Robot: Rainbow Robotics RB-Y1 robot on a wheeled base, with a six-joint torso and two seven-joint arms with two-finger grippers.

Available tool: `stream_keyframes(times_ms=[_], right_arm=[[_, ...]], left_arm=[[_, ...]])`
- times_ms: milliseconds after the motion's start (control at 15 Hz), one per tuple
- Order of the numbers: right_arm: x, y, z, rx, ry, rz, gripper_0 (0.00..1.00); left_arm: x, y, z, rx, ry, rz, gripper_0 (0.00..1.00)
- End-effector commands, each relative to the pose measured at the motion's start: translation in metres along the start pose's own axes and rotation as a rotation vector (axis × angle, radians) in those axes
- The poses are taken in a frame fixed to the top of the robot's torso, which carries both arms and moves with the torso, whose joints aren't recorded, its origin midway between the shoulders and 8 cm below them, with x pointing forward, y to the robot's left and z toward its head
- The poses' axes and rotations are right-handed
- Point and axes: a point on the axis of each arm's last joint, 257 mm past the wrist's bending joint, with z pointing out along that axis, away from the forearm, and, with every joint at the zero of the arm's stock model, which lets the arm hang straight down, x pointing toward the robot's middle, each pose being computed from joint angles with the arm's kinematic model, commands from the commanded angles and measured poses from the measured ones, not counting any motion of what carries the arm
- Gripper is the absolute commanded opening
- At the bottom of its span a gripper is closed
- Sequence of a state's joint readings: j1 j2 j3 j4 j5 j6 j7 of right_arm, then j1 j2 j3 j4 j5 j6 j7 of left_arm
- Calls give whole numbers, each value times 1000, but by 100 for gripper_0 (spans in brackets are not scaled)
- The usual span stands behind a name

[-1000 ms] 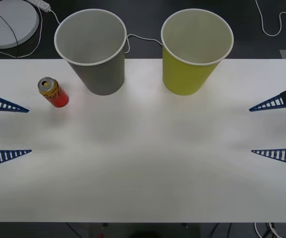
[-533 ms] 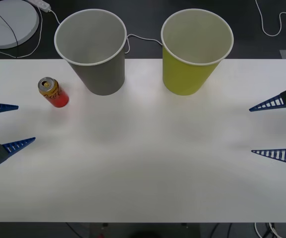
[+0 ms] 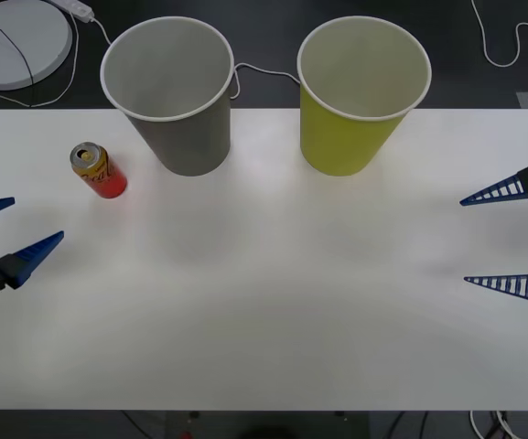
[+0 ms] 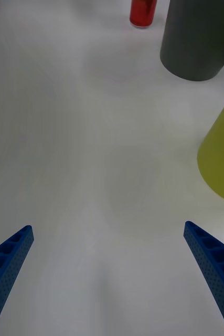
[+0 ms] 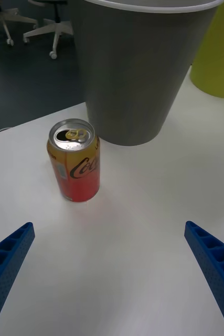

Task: Put the can into the green bin and the plastic bottle into the gray bin

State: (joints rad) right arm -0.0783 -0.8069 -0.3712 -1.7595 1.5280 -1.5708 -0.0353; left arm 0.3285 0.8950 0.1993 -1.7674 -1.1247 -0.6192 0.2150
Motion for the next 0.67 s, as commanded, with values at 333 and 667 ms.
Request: stream_keyframes(times_ms=[333,667], right_arm=[[0,0,0,0,0,0,100],[0,0,0,0,0,0,100]], left_arm=[[20,16,24,-195,-28,-129,100],[31,20,39,-285,-20,-130,100]])
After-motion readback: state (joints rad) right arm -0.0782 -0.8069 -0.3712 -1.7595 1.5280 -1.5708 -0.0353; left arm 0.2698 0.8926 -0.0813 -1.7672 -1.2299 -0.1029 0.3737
